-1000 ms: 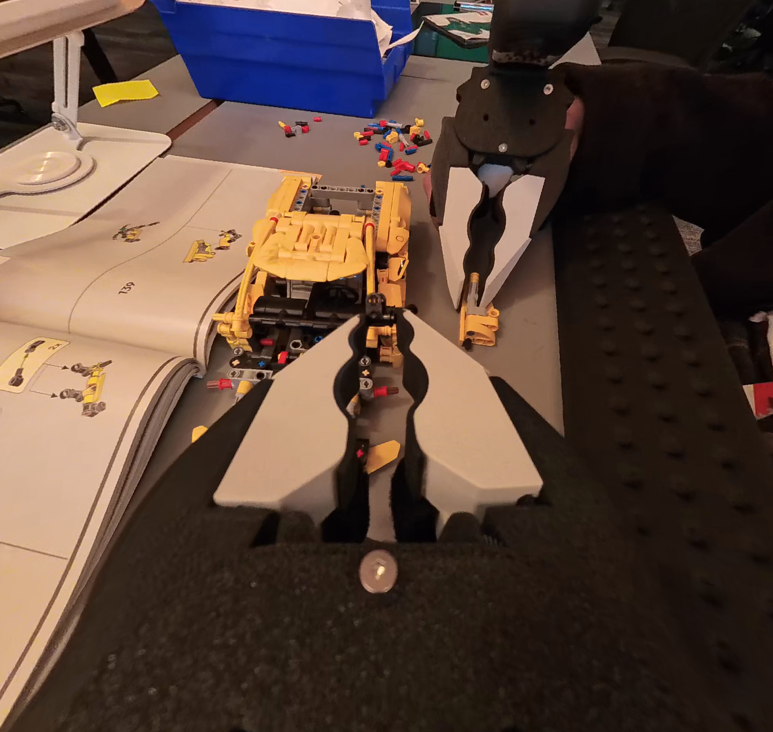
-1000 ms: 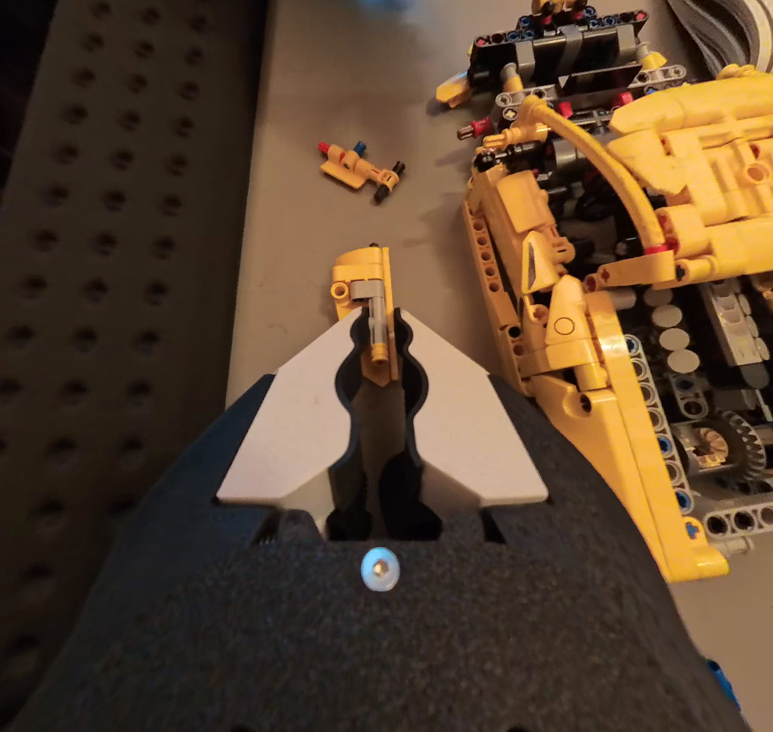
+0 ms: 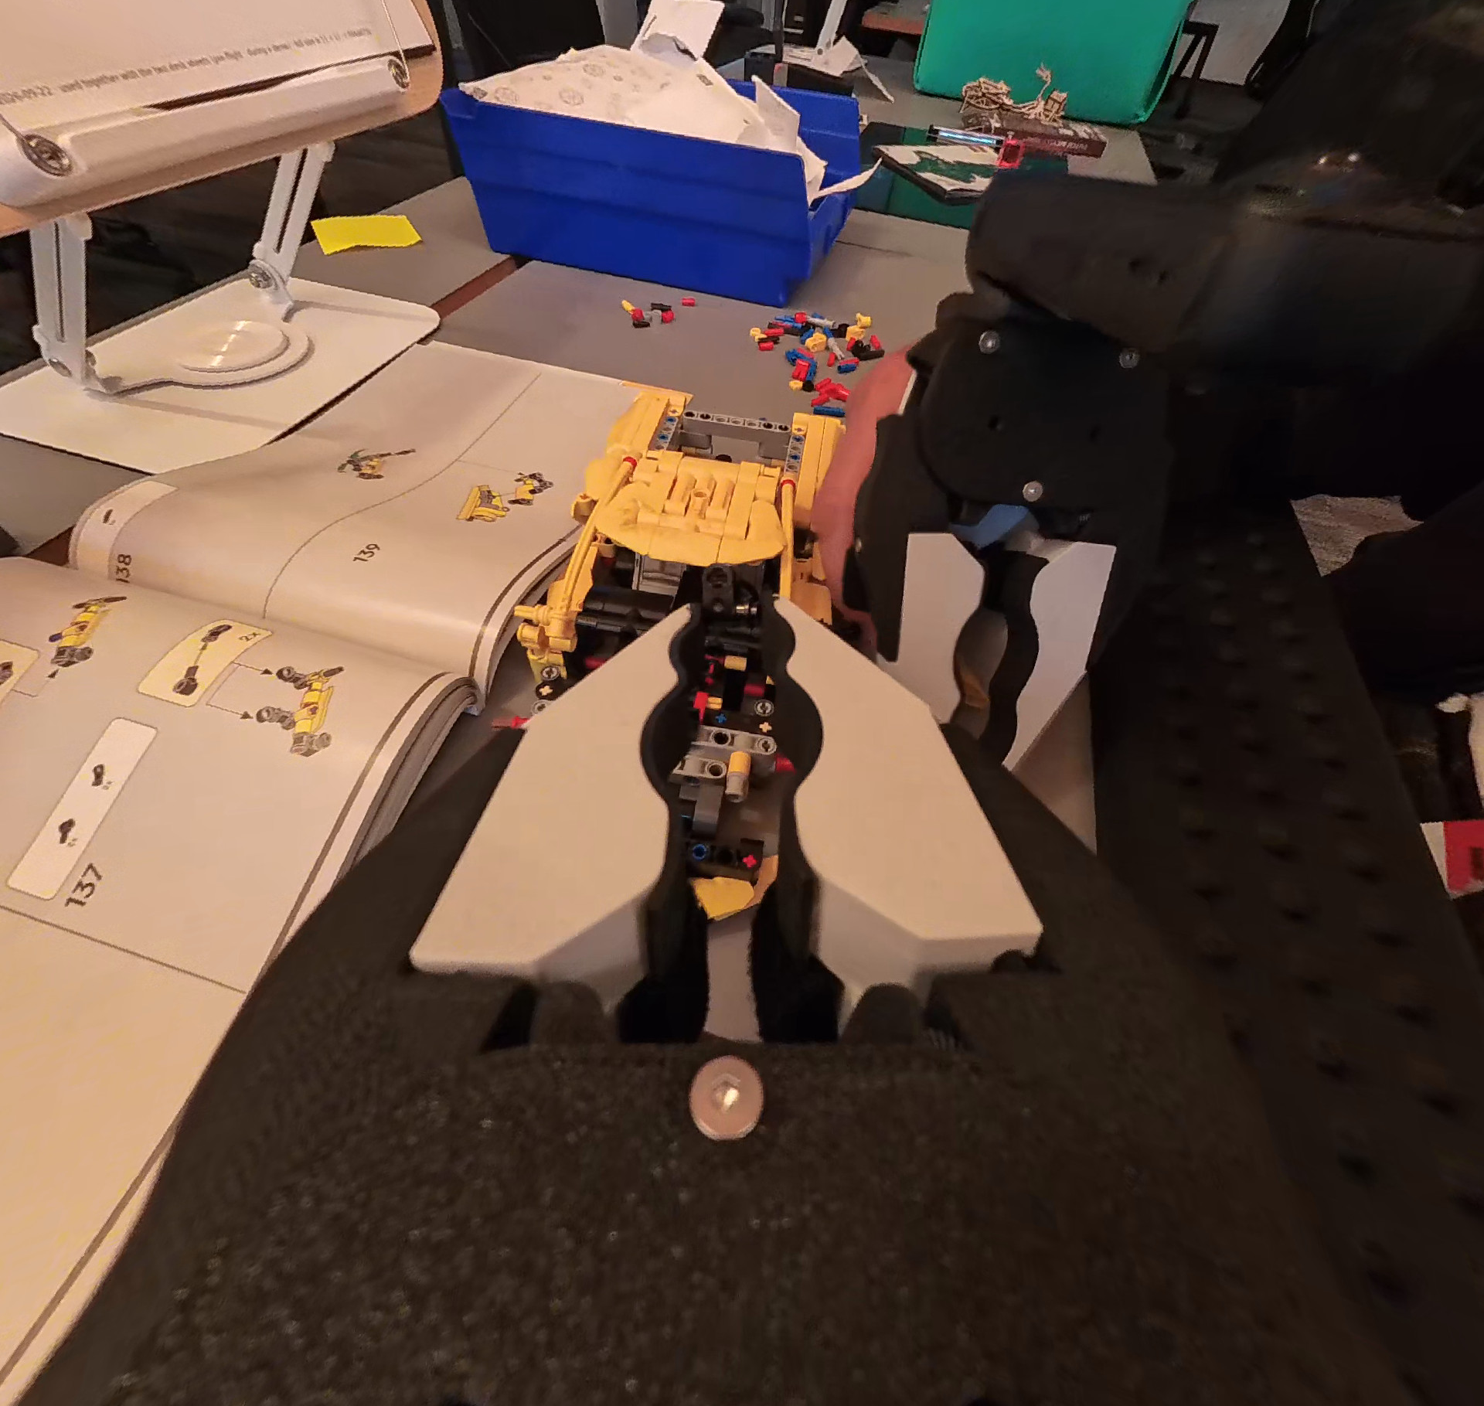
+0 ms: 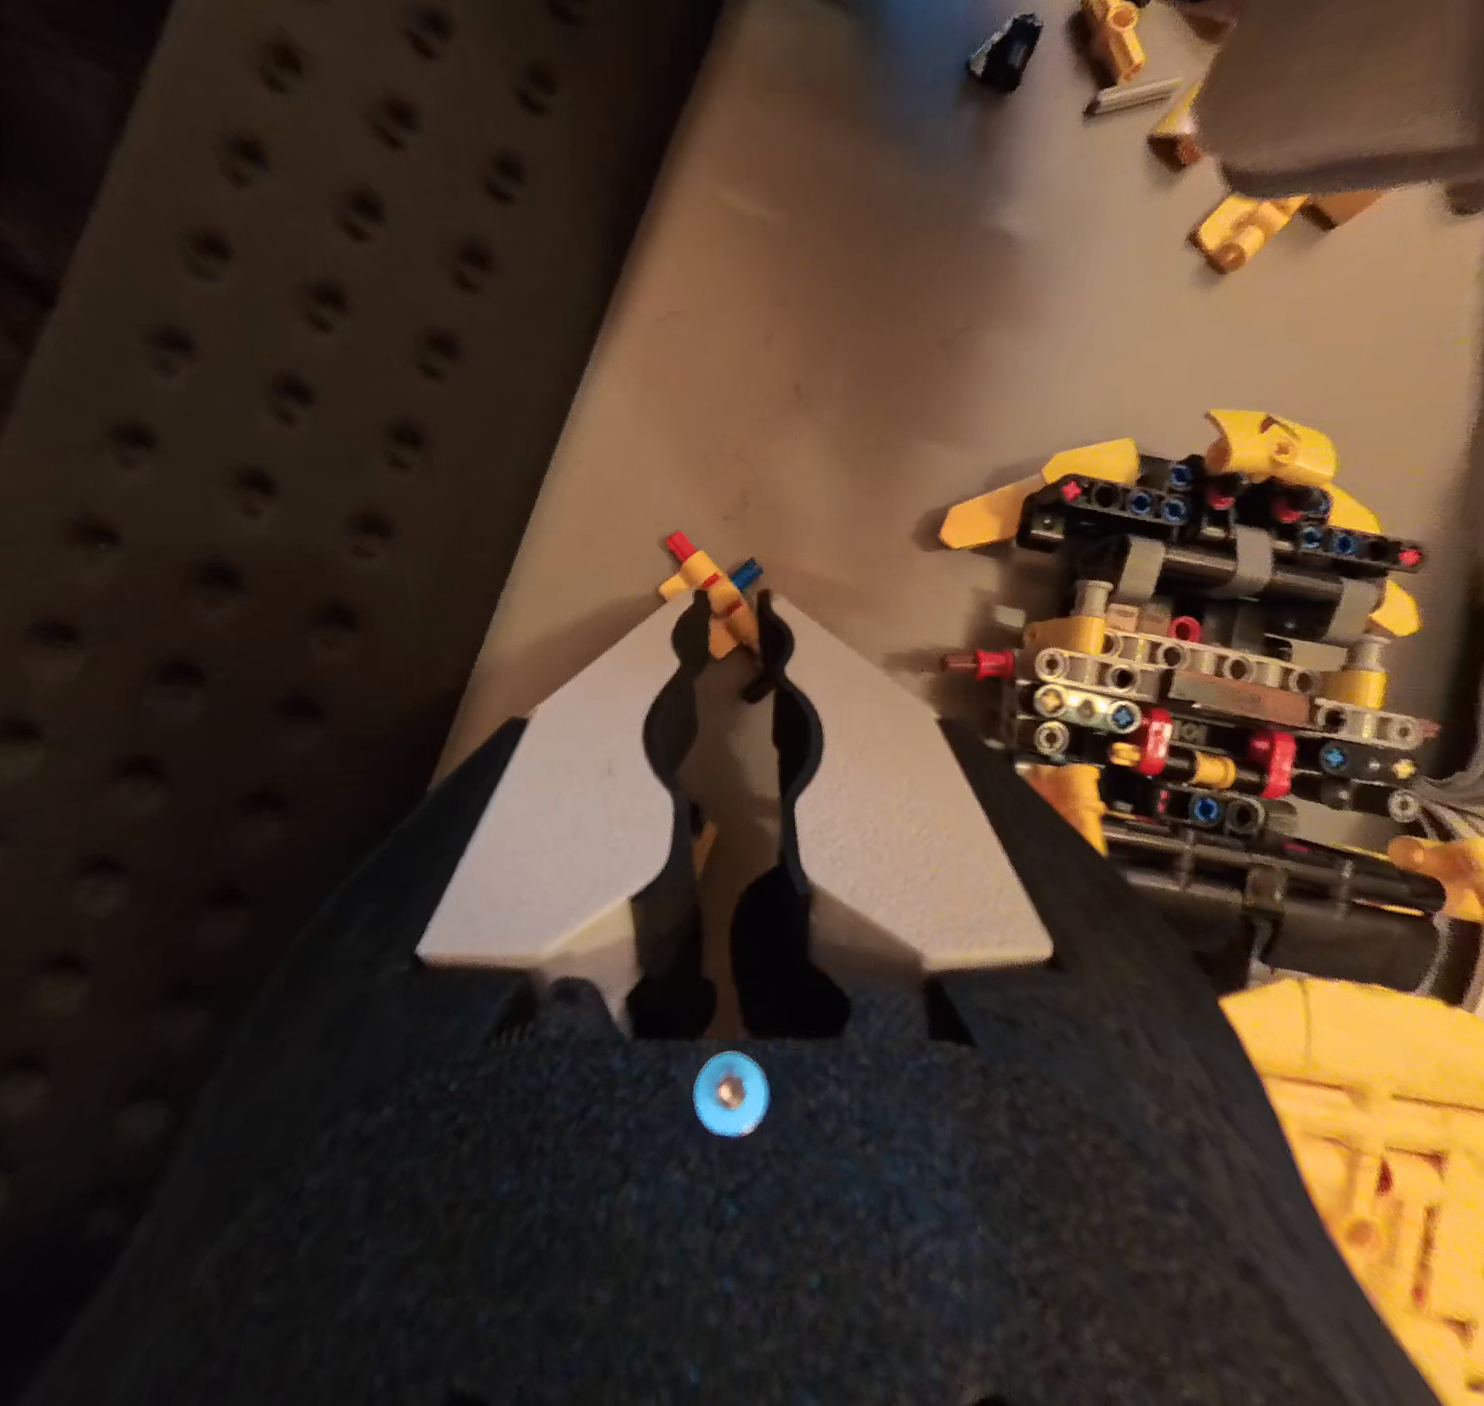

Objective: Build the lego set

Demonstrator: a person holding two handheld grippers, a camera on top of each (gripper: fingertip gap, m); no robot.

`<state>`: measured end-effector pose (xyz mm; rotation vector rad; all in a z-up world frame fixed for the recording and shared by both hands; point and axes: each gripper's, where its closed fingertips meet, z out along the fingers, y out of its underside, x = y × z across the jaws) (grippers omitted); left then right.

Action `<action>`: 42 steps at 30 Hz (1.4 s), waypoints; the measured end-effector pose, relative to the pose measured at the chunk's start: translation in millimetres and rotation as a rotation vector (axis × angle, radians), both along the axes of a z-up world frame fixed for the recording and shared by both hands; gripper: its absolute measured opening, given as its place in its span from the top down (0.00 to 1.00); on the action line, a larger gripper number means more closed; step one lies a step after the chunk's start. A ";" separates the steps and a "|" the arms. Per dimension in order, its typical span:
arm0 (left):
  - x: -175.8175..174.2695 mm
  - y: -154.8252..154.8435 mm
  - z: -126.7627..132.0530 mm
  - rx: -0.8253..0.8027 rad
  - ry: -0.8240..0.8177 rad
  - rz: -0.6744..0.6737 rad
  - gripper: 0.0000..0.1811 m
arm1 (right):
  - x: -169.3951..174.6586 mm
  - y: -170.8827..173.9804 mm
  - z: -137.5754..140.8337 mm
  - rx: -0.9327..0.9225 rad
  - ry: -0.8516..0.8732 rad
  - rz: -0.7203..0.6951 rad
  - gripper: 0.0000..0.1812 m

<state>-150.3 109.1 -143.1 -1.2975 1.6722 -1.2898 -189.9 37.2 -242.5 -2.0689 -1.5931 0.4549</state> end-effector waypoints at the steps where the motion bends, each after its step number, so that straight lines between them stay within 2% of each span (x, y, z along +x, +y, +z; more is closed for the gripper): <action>1: -0.1 0.2 0.4 0.000 -0.001 0.001 0.93 | 0.9 -2.7 -0.4 -0.018 0.000 -0.009 0.95; 4: -0.3 0.0 0.8 0.000 -0.003 0.000 0.93 | 8.1 -12.7 -3.2 -0.053 -0.041 -0.029 0.95; 6: -0.3 -0.5 0.8 0.000 -0.002 -0.003 0.93 | 7.6 -16.6 1.0 -0.042 -0.041 -0.036 0.92; 10: -0.5 -1.6 1.8 0.003 -0.005 -0.005 0.93 | -1.6 -11.8 11.5 0.018 -0.004 -0.030 0.92; 15: -0.8 -1.6 1.6 -0.002 -0.005 -0.005 0.93 | -3.2 -9.0 -4.1 0.002 -0.040 -0.022 0.93; 21: -2.8 -9.0 3.8 0.008 -0.021 -0.044 0.93 | -4.4 -11.0 -3.4 0.006 0.000 -0.035 0.97; 23: -5.4 -13.5 10.6 0.022 -0.063 -0.071 0.93 | -5.7 -9.8 10.9 0.009 0.096 -0.064 0.97; 25: -9.1 -19.3 16.1 0.051 -0.100 -0.105 0.93 | -2.2 -6.8 38.7 0.012 0.250 -0.117 0.97; 29: -11.7 -31.9 20.2 0.142 -0.159 -0.152 0.93 | 34.3 6.7 95.2 0.057 0.536 -0.287 0.97; 31: -9.9 -39.1 16.5 0.203 -0.167 -0.166 0.93 | 51.6 12.2 111.4 0.095 0.606 -0.348 0.97; 33: -6.7 -45.8 10.3 0.276 -0.164 -0.173 0.93 | 51.9 10.2 115.1 0.111 0.625 -0.334 0.97; 36: -3.7 -57.5 2.6 0.355 -0.170 -0.197 0.93 | 43.4 8.0 102.5 0.099 0.567 -0.306 0.97; 42: -0.7 -68.4 3.8 0.333 -0.204 -0.214 0.93 | 38.6 5.2 97.8 0.051 0.576 -0.288 0.97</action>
